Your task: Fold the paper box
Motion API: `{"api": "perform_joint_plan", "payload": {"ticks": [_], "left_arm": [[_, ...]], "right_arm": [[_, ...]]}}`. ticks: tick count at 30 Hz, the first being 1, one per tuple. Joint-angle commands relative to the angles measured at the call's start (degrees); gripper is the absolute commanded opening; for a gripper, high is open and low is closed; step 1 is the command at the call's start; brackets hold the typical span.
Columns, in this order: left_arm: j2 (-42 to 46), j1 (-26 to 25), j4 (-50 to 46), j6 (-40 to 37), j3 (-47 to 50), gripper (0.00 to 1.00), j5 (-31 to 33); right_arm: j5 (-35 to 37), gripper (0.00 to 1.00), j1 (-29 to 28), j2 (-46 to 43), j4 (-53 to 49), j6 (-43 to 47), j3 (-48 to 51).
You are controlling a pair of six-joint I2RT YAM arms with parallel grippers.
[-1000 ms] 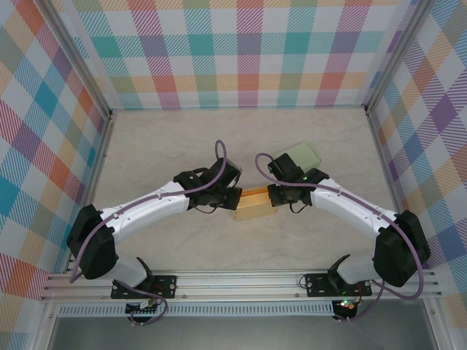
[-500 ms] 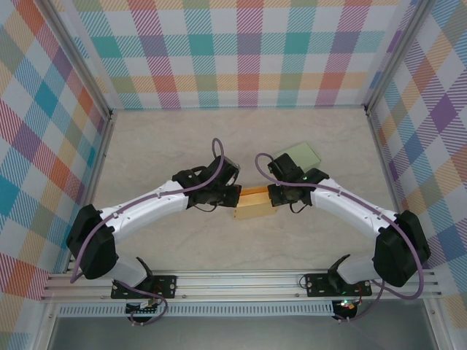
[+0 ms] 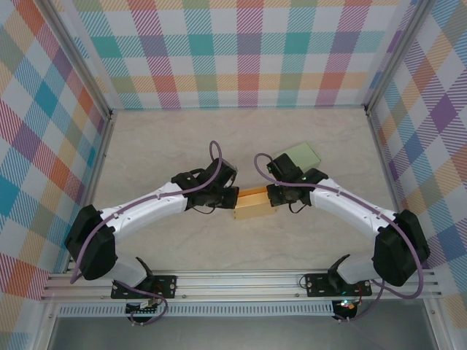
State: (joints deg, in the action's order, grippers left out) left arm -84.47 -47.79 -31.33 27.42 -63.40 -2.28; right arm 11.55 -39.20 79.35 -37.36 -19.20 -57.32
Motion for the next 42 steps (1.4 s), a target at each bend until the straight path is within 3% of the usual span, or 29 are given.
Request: {"api": "perform_joint_plan", "payload": {"ticks": [1,14,17,23,27,31,33,36,42], "left_arm": [[1.12,-0.64,1.73,-0.93,0.64,0.04,-3.72],[0.83,-3.15,-2.8,-4.8,0.73,0.12,1.7],[2.48,-3.54,-1.28,-5.85,0.73,0.21,3.66],[7.09,-3.53,0.56,-8.2,0.11,0.53,9.32],[11.93,-3.57,3.21,-11.59,2.32,0.63,14.65],[17.77,-3.55,14.31,-25.35,10.11,0.69,12.21],[21.84,-3.54,25.51,-36.07,17.3,0.79,5.88],[25.21,-3.54,38.06,-48.15,26.74,0.96,3.35],[22.44,-3.54,41.3,-60.27,28.93,1.0,-0.17]], "right_arm": [[-3.51,0.11,-1.32,1.6,-0.43,0.48,0.98],[-2.24,0.11,-1.32,1.34,-0.43,0.1,1.25],[-2.2,0.11,-1.32,1.19,-0.36,0.13,1.42],[-2.36,0.11,-1.32,1.2,-0.1,0.22,1.45],[-2.6,0.11,-1.32,1.33,0.14,0.26,1.51],[-2.57,0.11,-1.32,1.42,0.22,0.57,1.59],[-2.65,0.11,-1.29,1.58,0.42,0.58,1.68],[-2.89,0.11,-1.32,1.77,0.79,0.57,1.7],[-3.1,0.11,-1.26,1.64,0.67,0.66,1.59]]}}
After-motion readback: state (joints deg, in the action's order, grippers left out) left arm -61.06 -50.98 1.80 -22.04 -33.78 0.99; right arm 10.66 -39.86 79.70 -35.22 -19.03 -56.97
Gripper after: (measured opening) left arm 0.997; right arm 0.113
